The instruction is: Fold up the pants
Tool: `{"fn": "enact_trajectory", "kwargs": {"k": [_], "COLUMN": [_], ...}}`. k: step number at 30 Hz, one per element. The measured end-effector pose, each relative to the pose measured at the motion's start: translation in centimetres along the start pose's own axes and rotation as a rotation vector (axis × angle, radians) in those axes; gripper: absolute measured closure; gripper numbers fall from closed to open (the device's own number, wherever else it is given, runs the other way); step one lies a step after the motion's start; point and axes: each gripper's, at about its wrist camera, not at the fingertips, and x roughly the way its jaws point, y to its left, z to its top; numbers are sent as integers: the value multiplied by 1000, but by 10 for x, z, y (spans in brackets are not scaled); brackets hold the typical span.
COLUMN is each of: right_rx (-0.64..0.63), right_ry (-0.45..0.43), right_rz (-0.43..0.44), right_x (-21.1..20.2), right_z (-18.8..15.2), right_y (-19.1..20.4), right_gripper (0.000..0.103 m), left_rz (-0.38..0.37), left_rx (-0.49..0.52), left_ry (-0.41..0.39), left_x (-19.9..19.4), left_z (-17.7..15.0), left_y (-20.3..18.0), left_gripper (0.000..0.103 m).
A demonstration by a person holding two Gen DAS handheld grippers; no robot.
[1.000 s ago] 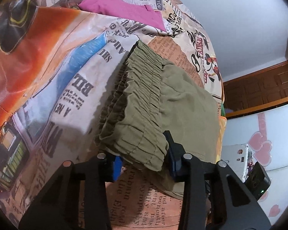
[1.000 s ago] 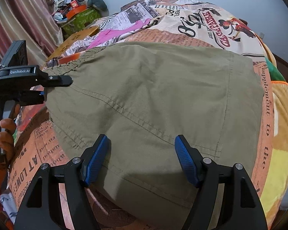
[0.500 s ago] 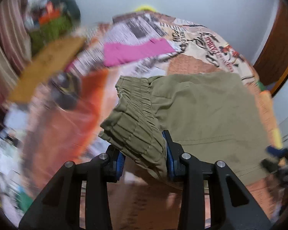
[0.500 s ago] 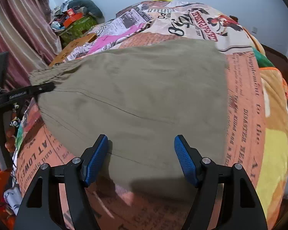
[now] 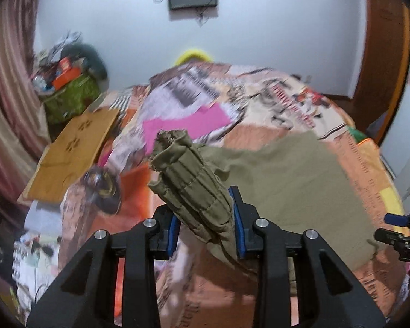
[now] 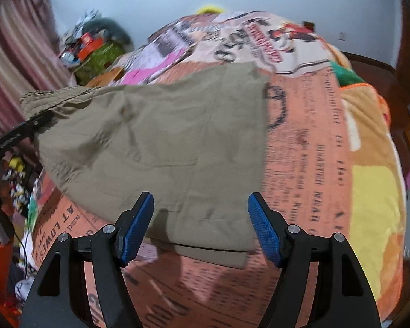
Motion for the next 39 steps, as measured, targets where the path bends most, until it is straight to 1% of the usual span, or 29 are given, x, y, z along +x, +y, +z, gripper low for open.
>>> {"fn": "enact_trajectory", "kwargs": {"k": [3,6,9,13,18,23,24,26,27,30,35,37,39], "right_rx": [48,86,117,120,109,121,122,121,122,121,125,125,123], "right_ry": [-3,32,59,42,34,26,25,24,23,23,23,24,25], "right_rz": [-25,-51,-36,-25,-24,-11,-10,-9,-9,-8,-6,-8,-12], "right_x": [-3,5,16,16,15,15,15,16,16,16,17,17,16], "right_z": [-3,-10,-21,-23,-22,-25,-25,-25,-24,-24,-24,-24,-24], "right_y": [-17,-31,-39,-39,-39,-41,-41,-42,-42,-42,-42,-42,-41], "right_gripper": [35,35,35,35,35,35,35,35,35,35,35,35,35], "left_rz": [-42,-102,-164,-241,-338,-421,-456,-492,-518,-550,-580,-591,-599], "left_rx": [35,57,85,115,146,175,187,193,196,193,189,186,188], "left_ry": [-32,-43,-40,-31,6,71,105,159,201,283,375,392,395], "left_x": [-7,-12,-13,-13,-4,12,19,31,41,60,78,80,78], "left_z": [13,23,32,40,42,36,33,28,23,11,-6,-9,-8], "left_y": [-17,-36,-58,-85,-119,-148,-157,-166,-173,-184,-193,-194,-192], "left_gripper": [72,74,74,75,75,75,75,75,75,75,74,73,68]}}
